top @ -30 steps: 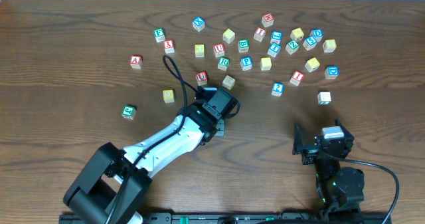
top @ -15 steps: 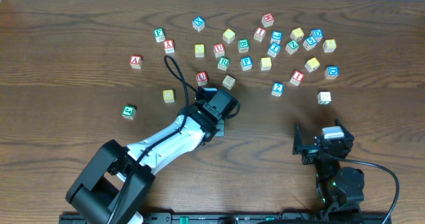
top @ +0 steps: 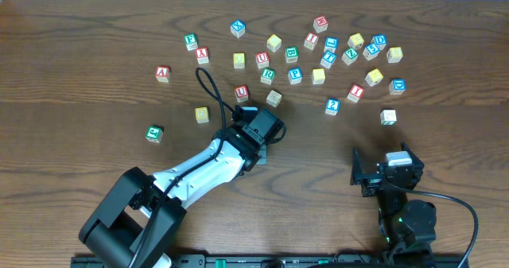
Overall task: Spell out NEURIPS
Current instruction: 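Lower the red E block to the right of the N block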
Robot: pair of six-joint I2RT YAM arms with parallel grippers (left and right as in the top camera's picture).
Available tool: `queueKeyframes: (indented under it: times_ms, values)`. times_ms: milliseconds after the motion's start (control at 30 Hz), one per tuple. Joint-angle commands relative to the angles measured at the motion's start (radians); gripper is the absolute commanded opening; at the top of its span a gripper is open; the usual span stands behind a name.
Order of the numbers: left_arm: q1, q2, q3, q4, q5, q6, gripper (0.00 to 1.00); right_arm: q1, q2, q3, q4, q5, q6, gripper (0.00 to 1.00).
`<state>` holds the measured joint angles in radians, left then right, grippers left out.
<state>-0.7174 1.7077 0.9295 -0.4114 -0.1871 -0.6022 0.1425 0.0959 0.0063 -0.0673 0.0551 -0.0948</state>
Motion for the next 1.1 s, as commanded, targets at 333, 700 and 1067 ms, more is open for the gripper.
queueKeyframes:
  times_ms: [333,700,1067]
  values:
    - [0.004,0.011,-0.010,-0.001,-0.024,-0.005,0.29,-0.005,-0.004,-0.001,-0.004,-0.003,0.004,0.99]
    - [0.004,0.011,-0.010,0.002,-0.024,-0.001,0.38,-0.005,-0.004,-0.001,-0.004,-0.003,0.004,0.99]
    - [0.004,0.011,-0.010,0.003,-0.024,0.003,0.39,-0.005,-0.004,-0.001,-0.004,-0.003,0.004,0.99]
